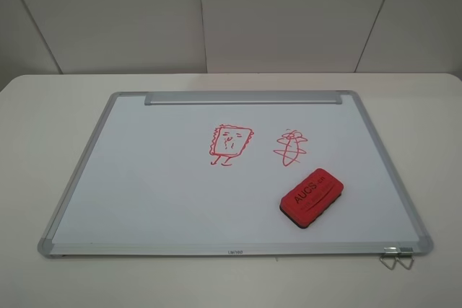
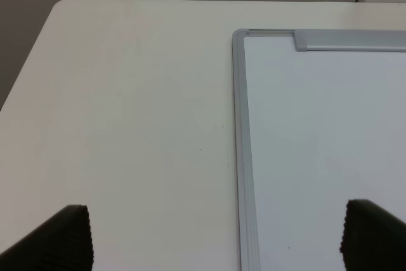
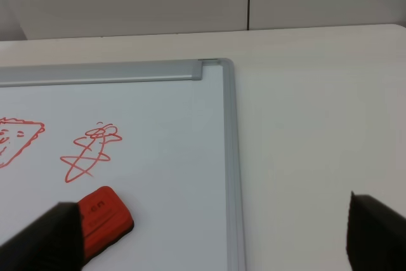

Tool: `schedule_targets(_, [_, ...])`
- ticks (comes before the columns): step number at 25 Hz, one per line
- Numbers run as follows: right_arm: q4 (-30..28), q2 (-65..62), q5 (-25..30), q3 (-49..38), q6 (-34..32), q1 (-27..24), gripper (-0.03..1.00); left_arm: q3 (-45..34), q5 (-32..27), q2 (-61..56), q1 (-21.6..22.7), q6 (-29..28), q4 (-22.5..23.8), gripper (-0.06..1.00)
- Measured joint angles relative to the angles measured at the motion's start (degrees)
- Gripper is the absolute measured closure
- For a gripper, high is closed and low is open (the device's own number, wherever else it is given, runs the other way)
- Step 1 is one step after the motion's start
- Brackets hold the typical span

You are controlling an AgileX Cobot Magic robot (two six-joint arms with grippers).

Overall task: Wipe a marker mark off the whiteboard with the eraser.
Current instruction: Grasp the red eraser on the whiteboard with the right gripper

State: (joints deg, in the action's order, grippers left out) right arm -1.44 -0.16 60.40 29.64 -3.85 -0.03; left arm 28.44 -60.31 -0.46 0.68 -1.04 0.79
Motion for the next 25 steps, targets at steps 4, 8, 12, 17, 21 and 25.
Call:
schedule_targets(4, [0.0, 2.7, 0.0, 0.0, 0.0, 0.0, 0.23, 0.0, 0.0, 0.0, 0.0, 0.0, 0.0, 0.17])
schedule_targets(8, [0.1, 14.3, 0.0, 0.1, 0.0, 0.0, 0.23, 0.0, 0.0, 0.0, 0.0, 0.0, -0.1, 0.17])
schedule_targets(12, [0.2, 29.1, -0.1, 3.4, 0.0, 0.0, 0.23, 0.0, 0.0, 0.0, 0.0, 0.0, -0.1, 0.17])
schedule_targets(17, [0.0, 45.1, -4.4, 11.1, 0.0, 1.8, 0.23, 0.0, 0.0, 0.0, 0.0, 0.0, 0.0, 0.17])
schedule_targets(21, [-0.2, 55.2, -9.8, 13.9, 0.0, 9.9, 0.23, 0.0, 0.0, 0.0, 0.0, 0.0, 0.0, 0.17])
schedule_targets(25, [2.7, 62.9, -15.4, 14.2, -1.1, 17.0, 0.23, 0.0, 0.0, 0.0, 0.0, 0.0, 0.0, 0.17])
